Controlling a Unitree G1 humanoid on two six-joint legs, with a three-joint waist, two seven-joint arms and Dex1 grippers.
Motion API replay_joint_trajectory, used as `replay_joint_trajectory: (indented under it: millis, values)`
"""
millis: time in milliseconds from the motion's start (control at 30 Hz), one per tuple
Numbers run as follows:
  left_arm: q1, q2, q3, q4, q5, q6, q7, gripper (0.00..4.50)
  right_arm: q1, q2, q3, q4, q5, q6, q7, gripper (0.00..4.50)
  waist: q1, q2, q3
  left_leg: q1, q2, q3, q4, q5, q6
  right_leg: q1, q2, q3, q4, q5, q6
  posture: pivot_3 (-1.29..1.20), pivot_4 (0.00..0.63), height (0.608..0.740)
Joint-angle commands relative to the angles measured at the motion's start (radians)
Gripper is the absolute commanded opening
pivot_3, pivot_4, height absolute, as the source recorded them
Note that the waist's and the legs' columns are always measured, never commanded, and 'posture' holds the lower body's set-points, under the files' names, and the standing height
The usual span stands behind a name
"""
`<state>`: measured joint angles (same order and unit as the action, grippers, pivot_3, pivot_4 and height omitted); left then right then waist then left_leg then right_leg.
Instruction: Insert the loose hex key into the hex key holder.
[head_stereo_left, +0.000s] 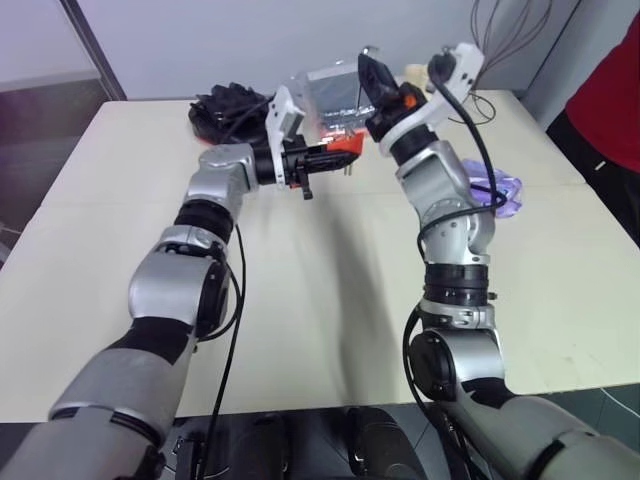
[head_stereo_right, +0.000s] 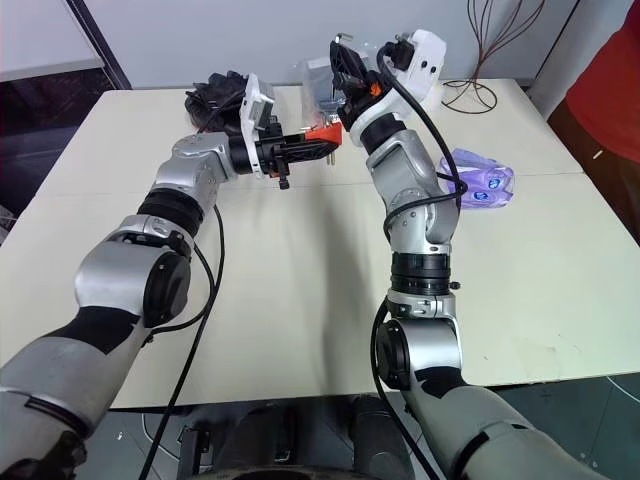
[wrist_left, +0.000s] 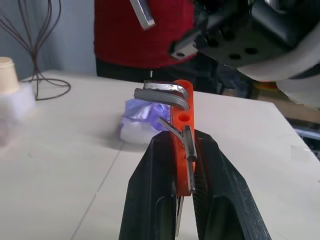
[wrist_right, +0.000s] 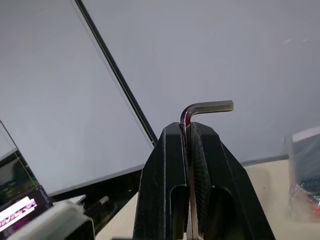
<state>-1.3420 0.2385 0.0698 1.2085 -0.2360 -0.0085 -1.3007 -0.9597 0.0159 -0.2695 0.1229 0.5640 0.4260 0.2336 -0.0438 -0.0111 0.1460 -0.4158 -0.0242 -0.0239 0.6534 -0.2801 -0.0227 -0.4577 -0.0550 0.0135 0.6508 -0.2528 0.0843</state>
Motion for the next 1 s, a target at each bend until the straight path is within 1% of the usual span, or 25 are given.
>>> replay_joint_trajectory:
  millis: [33, 333, 767, 1000]
  values:
    - [-0.042, 0.008, 0.028, -0.009, -0.001, -0.017, 0.002, 0.0, 0.004, -0.011, 0.018, -0.051, 0.007, -0.024, 0.01, 0.04, -0.001, 0.0, 0.0, 0.0, 0.0, 0.0, 0.0, 0.0, 0.0, 0.0, 0.0, 0.0, 0.0, 0.0, 0.0, 0.0, 0.15, 0.74]
    - [-0.042, 0.019, 0.042, -0.01, 0.008, -0.022, 0.006, 0.0, 0.035, -0.029, 0.029, -0.046, 0.004, -0.036, 0.005, 0.04, -0.001, 0.0, 0.0, 0.0, 0.0, 0.0, 0.001, 0.0, -0.001, 0.0, 0.0, 0.0, 0.002, 0.0, 0.0, 0.0, 0.15, 0.74]
    - [-0.034, 0.008, 0.043, -0.009, 0.012, -0.028, 0.016, 0.0, 0.047, -0.024, 0.04, -0.062, 0.012, -0.034, -0.011, 0.04, 0.0, 0.0, 0.0, 0.0, 0.0, 0.0, 0.011, -0.002, 0.003, 0.001, 0.0, 0.0, 0.01, 0.0, 0.0, 0.0, 0.15, 0.74]
    - [-0.037, 0.009, 0.043, -0.004, 0.015, -0.035, 0.028, 0.0, 0.055, -0.021, 0.045, -0.068, 0.014, -0.033, -0.018, 0.04, -0.001, 0.0, 0.0, 0.001, 0.0, 0.0, 0.012, -0.002, 0.003, 0.001, 0.0, 0.001, 0.012, 0.0, 0.0, 0.0, 0.15, 0.74]
